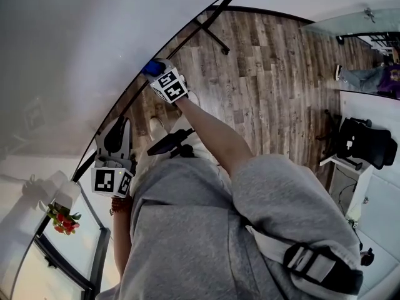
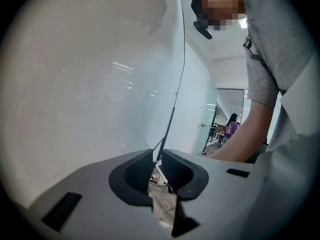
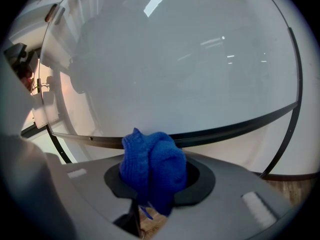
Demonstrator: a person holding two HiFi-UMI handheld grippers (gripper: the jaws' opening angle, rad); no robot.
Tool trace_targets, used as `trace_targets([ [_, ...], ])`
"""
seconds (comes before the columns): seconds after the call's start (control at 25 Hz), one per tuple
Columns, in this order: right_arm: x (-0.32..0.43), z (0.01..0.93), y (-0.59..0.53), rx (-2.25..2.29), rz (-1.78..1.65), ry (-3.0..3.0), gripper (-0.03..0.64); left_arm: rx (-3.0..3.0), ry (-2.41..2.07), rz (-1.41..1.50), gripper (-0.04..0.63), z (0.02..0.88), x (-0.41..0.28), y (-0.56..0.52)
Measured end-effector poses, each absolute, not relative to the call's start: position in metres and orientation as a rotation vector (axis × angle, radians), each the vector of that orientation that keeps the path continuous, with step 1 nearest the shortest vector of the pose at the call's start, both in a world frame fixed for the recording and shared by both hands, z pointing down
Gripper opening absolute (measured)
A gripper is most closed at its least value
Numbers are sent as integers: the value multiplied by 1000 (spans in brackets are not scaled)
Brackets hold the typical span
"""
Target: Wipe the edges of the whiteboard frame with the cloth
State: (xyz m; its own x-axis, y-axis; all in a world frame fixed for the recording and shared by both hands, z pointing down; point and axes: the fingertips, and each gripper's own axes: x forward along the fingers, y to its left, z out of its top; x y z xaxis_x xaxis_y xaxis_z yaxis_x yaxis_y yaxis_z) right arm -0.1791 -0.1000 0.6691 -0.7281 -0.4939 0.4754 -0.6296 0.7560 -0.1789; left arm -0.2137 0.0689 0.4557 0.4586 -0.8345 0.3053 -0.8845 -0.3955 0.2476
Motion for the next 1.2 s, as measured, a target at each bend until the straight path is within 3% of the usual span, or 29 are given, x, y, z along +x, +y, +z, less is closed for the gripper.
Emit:
trace_targets([
  [1.2, -229, 662, -51, 821, 463, -2578, 137, 2384, -1397, 184, 60, 451, -233, 94],
])
